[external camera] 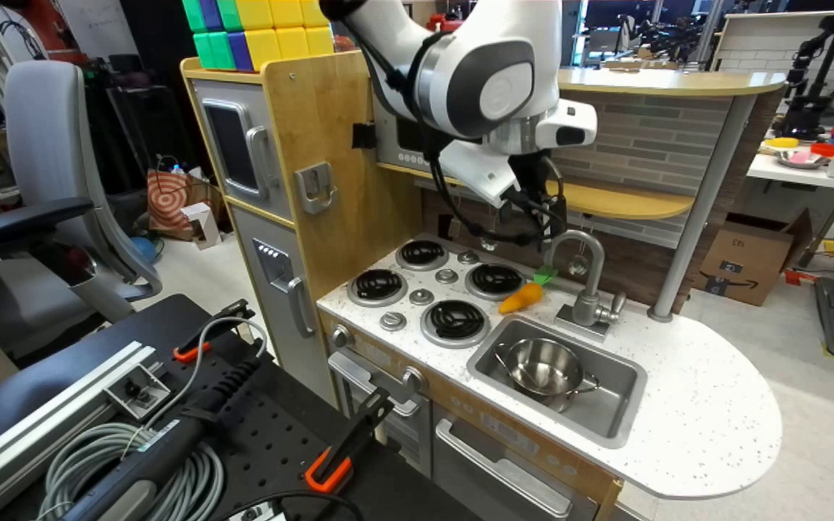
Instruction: Put the carrot plush toy inside the pot in the sink
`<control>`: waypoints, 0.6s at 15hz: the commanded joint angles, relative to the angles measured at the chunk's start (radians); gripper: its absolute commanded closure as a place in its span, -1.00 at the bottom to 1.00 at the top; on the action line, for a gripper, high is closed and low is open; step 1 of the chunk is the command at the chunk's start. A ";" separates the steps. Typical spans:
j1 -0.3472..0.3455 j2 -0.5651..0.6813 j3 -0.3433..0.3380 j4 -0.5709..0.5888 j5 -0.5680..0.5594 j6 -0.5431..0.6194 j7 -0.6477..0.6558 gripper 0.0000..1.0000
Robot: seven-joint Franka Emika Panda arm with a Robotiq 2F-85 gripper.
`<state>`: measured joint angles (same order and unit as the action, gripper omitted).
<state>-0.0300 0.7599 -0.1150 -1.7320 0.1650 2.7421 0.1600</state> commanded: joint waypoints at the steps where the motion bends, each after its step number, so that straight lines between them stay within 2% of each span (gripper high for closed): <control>1: 0.055 0.143 -0.060 0.127 -0.079 0.077 0.064 -1.00; 5: 0.068 0.229 -0.074 0.212 -0.087 0.082 0.089 -1.00; 9: 0.050 0.299 -0.042 0.298 -0.063 0.049 0.097 -1.00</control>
<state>0.0254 0.9835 -0.1668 -1.5362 0.1043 2.8109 0.2270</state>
